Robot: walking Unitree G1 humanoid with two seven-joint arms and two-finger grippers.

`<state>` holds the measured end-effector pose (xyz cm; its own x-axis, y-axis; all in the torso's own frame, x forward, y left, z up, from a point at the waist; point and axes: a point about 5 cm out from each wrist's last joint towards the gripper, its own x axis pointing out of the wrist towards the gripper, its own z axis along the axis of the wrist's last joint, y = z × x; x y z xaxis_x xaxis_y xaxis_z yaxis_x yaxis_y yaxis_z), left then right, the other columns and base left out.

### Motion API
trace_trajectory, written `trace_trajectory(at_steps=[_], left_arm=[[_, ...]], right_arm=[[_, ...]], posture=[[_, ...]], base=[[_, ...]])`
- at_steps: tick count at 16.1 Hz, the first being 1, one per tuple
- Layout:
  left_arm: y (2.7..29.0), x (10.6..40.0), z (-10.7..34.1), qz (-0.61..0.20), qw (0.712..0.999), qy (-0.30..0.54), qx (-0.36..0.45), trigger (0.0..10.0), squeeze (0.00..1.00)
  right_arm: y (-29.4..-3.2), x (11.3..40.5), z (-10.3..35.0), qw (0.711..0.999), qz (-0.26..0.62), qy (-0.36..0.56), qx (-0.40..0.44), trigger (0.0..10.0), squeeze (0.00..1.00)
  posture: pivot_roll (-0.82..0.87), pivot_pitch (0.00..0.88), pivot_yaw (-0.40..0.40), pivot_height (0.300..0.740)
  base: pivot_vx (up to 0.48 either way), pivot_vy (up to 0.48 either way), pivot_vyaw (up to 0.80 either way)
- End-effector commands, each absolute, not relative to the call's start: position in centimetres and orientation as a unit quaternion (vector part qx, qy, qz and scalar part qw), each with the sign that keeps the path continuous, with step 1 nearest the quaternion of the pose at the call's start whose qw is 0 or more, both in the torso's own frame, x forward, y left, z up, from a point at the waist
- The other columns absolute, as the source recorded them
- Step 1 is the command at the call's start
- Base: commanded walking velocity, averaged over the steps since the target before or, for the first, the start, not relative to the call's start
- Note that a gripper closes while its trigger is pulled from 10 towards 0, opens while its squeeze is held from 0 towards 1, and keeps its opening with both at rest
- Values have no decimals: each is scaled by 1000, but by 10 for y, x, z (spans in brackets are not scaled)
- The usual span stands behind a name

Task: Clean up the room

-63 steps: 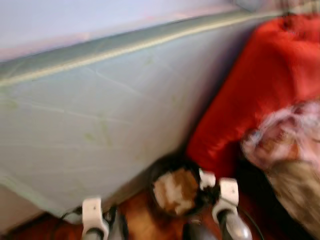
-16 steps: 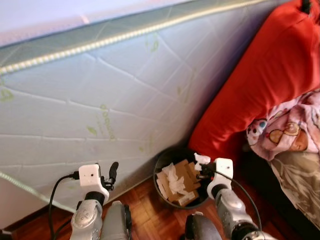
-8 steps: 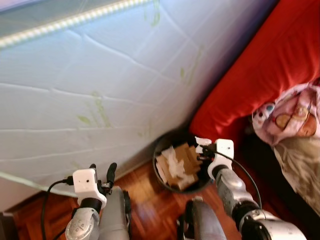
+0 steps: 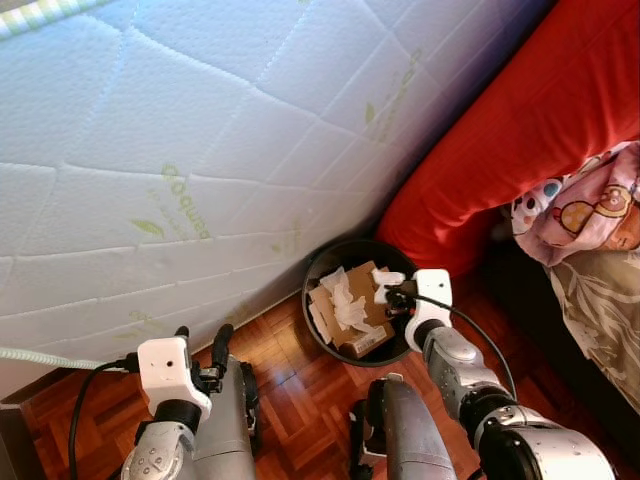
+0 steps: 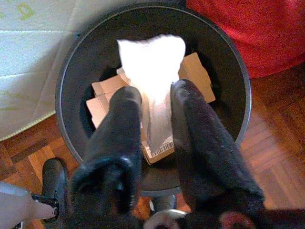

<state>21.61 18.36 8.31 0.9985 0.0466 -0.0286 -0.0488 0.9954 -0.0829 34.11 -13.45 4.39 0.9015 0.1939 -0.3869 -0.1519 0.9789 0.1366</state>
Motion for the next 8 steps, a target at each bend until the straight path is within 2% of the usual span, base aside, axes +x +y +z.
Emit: trace_trajectory(at_steps=[1, 7, 8], left_arm=[[182, 208, 75, 31, 997, 41, -50, 10000, 0], [182, 210, 76, 33, 997, 46, -52, 10000, 0], [182, 214, 75, 32, 997, 46, -52, 10000, 0]], right_arm=[[-138, 328, 26, 966, 91, 239, 42, 10000, 1000], [-138, 330, 29, 967, 95, 235, 39, 10000, 1000], [-143, 332, 31, 969, 72, 228, 58, 10000, 329]], posture=[[167, 519, -136, 638], [163, 505, -139, 638], [159, 486, -134, 638]], base=[[0, 0, 0], [0, 0, 0], [0, 0, 0]])
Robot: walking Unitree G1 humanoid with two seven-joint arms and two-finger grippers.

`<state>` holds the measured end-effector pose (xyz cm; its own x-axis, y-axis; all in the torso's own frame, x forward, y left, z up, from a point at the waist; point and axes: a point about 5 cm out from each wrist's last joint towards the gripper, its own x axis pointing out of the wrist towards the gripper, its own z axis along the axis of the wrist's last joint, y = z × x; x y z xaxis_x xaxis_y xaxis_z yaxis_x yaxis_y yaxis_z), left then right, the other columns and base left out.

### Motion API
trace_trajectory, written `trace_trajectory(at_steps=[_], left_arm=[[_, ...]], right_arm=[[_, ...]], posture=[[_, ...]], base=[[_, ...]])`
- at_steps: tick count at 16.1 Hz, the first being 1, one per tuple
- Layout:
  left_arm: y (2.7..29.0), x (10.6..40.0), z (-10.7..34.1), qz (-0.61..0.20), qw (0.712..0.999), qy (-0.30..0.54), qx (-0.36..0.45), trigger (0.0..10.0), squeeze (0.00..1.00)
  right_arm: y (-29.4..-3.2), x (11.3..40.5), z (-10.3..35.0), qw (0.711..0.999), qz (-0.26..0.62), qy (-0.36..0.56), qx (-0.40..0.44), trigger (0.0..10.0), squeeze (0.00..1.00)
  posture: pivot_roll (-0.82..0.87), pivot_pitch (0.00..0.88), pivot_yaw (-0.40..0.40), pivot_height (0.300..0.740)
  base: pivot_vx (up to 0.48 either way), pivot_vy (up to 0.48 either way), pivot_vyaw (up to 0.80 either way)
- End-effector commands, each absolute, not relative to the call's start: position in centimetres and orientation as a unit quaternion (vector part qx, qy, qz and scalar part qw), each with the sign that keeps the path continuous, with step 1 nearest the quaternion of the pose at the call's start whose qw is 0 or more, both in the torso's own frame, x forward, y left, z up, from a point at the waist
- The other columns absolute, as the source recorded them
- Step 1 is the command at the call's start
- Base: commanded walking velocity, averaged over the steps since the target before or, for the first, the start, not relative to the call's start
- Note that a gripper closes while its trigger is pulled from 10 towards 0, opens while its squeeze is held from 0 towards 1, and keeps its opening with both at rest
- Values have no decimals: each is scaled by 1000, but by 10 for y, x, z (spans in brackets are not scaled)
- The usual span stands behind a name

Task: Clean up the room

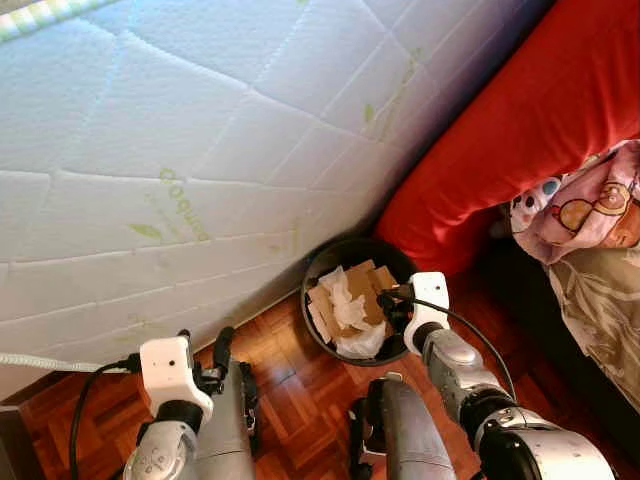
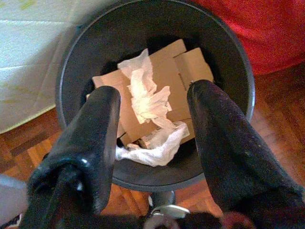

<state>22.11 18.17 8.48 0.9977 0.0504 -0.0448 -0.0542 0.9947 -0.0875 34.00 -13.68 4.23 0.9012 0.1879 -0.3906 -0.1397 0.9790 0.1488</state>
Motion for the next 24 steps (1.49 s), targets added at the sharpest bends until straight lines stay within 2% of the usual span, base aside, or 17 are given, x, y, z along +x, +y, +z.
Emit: trace_trajectory(at_steps=[1, 5, 7, 9, 11, 15, 18, 20, 24], left_arm=[[183, 217, 73, 31, 997, 48, -53, 10000, 0], [187, 230, 60, 28, 996, 65, -52, 10000, 0], [195, 236, 46, 32, 994, 88, -48, 10000, 0], [204, 245, 25, 33, 990, 128, -40, 10000, 0], [211, 247, 1, 41, 981, 185, -43, 10000, 0], [213, 243, -24, 39, 965, 255, -40, 10000, 0], [214, 234, -42, 44, 948, 313, -34, 10000, 0], [214, 218, -56, 45, 929, 366, -20, 10000, 0], [208, 209, -65, 65, 921, 382, -45, 10000, 0]], right_arm=[[-148, 332, 32, 970, 51, 220, 91, 10000, 0], [-176, 314, 17, 968, -16, 200, 153, 10000, 0], [-197, 281, -10, 960, -60, 215, 166, 10000, 0], [-206, 247, -35, 949, -91, 248, 171, 10000, 0], [-199, 227, -50, 939, -103, 275, 180, 10000, 0], [-184, 222, -58, 929, -98, 306, 182, 10000, 0], [-170, 219, -63, 922, -67, 344, 164, 10000, 0], [-161, 211, -69, 917, -23, 381, 114, 10000, 0], [-157, 201, -75, 913, 10, 400, 75, 10000, 0]], posture=[[148, 469, -131, 638], [127, 392, -109, 638], [112, 324, -87, 653], [99, 251, -58, 673], [88, 189, -32, 698], [92, 112, -22, 738], [95, 81, -34, 740], [103, 70, -60, 740], [93, 81, -76, 740]], base=[[0, 0, 0], [0, 0, 0], [0, 0, 0], [0, 0, 0], [0, 0, 0], [0, 0, 0], [0, 0, 0], [0, 0, 0], [0, 0, 0]])
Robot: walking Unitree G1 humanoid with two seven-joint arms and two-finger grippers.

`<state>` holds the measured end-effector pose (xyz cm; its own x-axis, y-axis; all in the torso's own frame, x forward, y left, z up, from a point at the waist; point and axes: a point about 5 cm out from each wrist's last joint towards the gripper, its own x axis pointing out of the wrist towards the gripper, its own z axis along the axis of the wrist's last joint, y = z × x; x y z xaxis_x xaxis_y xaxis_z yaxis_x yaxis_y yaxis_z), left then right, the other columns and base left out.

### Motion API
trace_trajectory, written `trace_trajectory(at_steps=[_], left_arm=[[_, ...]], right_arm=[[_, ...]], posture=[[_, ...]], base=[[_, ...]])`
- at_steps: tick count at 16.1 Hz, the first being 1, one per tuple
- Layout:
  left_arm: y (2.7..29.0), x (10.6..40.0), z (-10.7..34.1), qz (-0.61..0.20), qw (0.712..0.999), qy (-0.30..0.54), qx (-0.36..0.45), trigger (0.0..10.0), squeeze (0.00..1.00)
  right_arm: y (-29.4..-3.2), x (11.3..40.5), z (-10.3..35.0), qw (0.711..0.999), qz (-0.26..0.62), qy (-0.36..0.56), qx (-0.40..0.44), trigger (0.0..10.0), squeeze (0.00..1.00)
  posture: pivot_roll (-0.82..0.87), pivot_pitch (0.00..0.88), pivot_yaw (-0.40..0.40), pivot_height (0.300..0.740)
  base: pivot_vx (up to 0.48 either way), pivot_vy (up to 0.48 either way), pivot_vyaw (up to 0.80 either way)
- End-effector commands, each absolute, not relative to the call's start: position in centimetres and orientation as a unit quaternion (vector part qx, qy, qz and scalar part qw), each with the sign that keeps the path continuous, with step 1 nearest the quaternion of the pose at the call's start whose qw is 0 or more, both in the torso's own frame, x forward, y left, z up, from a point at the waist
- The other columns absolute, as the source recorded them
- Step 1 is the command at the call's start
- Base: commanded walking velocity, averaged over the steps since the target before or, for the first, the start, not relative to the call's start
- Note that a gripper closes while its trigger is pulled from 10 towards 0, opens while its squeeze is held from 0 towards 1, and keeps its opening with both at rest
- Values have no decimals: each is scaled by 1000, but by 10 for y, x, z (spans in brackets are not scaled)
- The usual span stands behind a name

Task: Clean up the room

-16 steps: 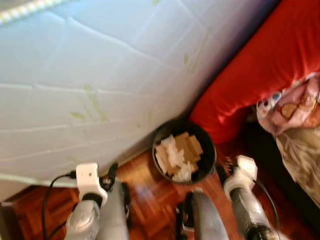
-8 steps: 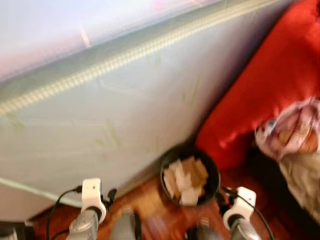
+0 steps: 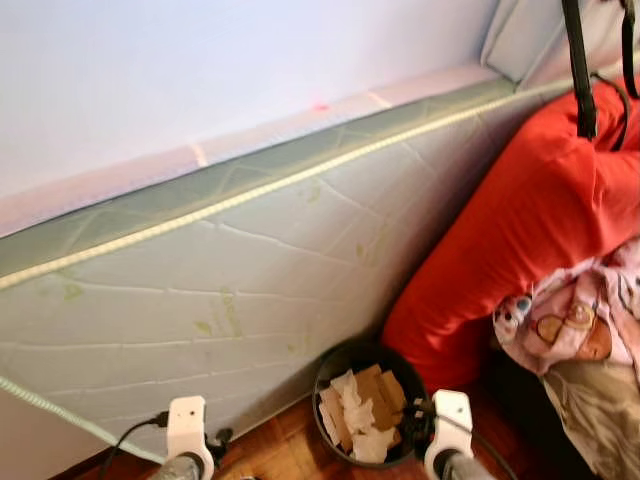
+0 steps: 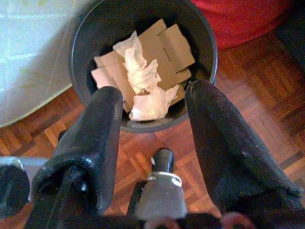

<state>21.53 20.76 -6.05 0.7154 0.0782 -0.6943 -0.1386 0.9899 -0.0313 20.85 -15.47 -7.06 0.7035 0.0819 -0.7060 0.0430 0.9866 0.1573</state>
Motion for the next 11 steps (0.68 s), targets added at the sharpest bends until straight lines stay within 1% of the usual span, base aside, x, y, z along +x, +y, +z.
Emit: trace_trajectory(at_steps=[1, 4, 9, 11], left_arm=[[210, 211, -63, 66, 920, 383, -43, 10000, 0], [213, 212, -62, 73, 920, 383, -41, 10000, 0], [215, 209, -64, 68, 920, 385, -33, 10000, 0], [215, 209, -64, 67, 920, 385, -32, 10000, 0]], right_arm=[[-159, 199, -76, 912, 6, 403, 74, 10000, 0], [-164, 188, -82, 906, 6, 421, 54, 10000, 0], [-166, 183, -85, 901, -9, 432, 51, 10000, 0], [-165, 180, -86, 898, -11, 437, 55, 10000, 0]], posture=[[94, 82, -77, 740], [94, 89, -71, 740], [80, 102, -57, 740], [79, 104, -58, 740]], base=[[0, 0, 0], [0, 0, 0], [0, 0, 0], [0, 0, -706]])
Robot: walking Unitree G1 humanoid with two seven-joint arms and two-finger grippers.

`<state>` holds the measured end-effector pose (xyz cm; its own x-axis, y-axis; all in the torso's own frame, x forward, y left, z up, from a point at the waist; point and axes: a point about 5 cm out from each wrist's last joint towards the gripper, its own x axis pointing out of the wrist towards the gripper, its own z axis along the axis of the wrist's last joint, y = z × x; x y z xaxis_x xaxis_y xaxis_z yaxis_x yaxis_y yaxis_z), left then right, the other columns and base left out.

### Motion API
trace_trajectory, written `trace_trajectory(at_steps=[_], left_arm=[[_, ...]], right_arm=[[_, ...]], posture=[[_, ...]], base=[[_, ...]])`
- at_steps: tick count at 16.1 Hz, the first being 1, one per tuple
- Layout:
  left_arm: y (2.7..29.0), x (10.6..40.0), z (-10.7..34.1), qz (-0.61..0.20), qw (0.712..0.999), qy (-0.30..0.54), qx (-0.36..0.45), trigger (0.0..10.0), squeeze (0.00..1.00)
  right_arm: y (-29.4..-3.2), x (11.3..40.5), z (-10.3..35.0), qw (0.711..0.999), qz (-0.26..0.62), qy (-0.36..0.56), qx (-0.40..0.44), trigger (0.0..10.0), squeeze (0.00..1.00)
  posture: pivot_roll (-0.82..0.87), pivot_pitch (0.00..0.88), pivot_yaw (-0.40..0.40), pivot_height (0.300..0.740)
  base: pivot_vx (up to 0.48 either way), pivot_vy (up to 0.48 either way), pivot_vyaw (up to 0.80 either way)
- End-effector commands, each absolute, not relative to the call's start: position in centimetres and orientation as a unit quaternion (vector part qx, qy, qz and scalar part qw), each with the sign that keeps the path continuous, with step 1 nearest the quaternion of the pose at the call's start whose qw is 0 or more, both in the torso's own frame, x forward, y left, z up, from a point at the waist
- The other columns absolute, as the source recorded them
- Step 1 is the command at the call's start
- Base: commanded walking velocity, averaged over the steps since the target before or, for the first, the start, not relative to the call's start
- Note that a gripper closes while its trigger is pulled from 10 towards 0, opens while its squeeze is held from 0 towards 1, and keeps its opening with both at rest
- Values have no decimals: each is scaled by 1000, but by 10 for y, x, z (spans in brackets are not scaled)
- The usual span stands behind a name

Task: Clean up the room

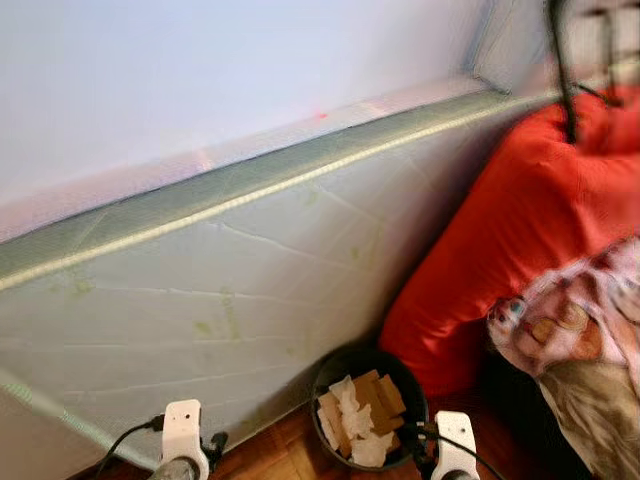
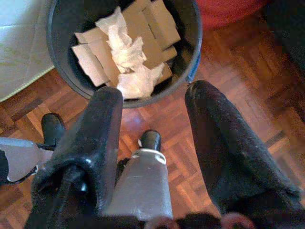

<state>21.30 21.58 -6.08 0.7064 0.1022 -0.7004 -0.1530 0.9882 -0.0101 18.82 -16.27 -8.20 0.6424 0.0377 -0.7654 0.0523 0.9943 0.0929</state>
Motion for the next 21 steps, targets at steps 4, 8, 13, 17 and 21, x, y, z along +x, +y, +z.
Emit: trace_trajectory(at_steps=[4, 8, 13, 17, 21], left_arm=[[215, 207, -64, 65, 920, 385, -28, 10000, 0], [208, 200, -69, 56, 918, 391, -23, 10000, 0], [198, 195, -73, 49, 919, 392, -15, 10000, 0], [196, 195, -73, 56, 921, 385, -25, 10000, 0], [193, 195, -74, 49, 921, 385, -20, 10000, 0]], right_arm=[[-164, 176, -88, 894, -4, 445, 47, 10000, 0], [-164, 175, -89, 892, 3, 450, 42, 10000, 0], [-164, 177, -88, 894, 9, 447, 38, 10000, 0], [-167, 174, -89, 892, 10, 450, 36, 10000, 0], [-171, 171, -90, 891, 2, 452, 40, 10000, 0]], posture=[[81, 96, -59, 740], [85, 81, -62, 740], [89, 89, -72, 740], [91, 105, -76, 740], [89, 103, -75, 740]], base=[[0, 0, -703], [0, 0, -703], [0, -172, -703], [0, 0, -705], [0, 0, -703]])
